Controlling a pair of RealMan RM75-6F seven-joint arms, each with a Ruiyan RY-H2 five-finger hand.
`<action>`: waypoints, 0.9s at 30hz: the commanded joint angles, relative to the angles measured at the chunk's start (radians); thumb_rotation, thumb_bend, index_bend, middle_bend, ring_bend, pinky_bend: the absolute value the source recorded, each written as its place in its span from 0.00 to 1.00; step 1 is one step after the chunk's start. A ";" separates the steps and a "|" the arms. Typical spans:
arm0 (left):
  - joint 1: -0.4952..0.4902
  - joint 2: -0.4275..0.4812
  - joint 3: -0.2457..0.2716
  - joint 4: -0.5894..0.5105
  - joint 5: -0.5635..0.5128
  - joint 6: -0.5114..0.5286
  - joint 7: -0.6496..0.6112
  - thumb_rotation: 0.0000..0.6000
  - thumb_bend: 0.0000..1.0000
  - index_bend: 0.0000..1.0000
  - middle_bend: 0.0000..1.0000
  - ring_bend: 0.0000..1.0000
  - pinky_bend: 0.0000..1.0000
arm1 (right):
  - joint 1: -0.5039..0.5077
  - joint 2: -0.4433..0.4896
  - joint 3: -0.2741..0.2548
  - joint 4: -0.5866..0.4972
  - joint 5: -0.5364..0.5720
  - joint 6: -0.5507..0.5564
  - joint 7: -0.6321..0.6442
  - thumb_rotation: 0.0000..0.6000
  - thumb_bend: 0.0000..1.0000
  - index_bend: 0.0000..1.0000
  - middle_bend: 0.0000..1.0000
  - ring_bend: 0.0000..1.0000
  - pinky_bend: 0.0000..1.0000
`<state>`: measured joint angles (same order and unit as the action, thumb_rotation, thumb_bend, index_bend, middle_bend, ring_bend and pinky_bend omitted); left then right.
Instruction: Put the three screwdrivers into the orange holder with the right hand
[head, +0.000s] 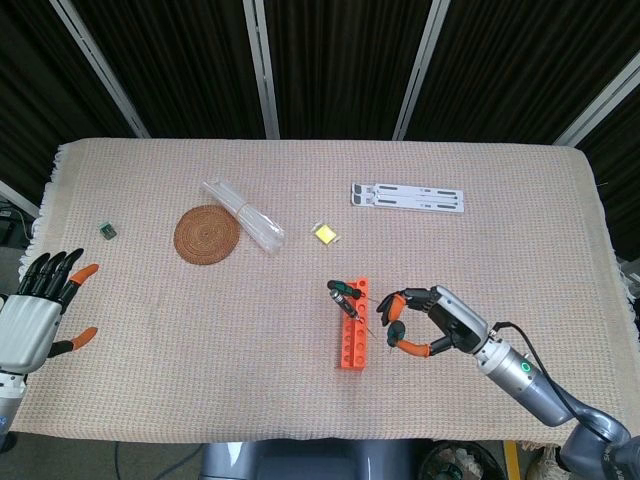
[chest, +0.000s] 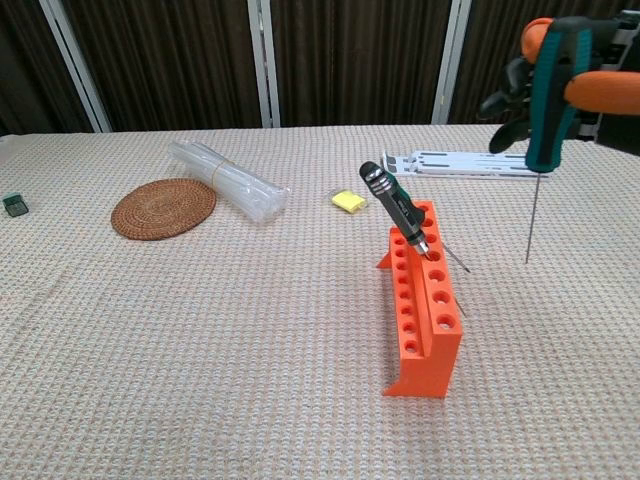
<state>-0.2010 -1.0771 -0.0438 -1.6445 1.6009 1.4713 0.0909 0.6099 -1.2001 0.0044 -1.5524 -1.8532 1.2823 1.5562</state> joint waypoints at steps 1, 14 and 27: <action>0.000 0.001 -0.003 -0.001 -0.003 0.003 0.003 1.00 0.14 0.16 0.00 0.00 0.00 | 0.023 -0.048 0.015 -0.020 0.045 -0.035 -0.107 1.00 0.44 0.64 0.47 0.32 0.37; -0.007 0.014 -0.023 -0.020 0.006 0.024 0.003 1.00 0.14 0.16 0.00 0.00 0.00 | 0.049 -0.113 0.043 -0.052 0.175 -0.110 -0.242 1.00 0.44 0.64 0.47 0.32 0.37; -0.012 0.019 -0.041 -0.021 -0.008 0.030 -0.004 1.00 0.14 0.16 0.00 0.00 0.00 | 0.056 -0.146 0.037 -0.110 0.207 -0.136 -0.317 1.00 0.44 0.64 0.47 0.32 0.37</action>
<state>-0.2137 -1.0584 -0.0837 -1.6650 1.5930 1.5002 0.0874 0.6641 -1.3440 0.0425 -1.6606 -1.6466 1.1488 1.2411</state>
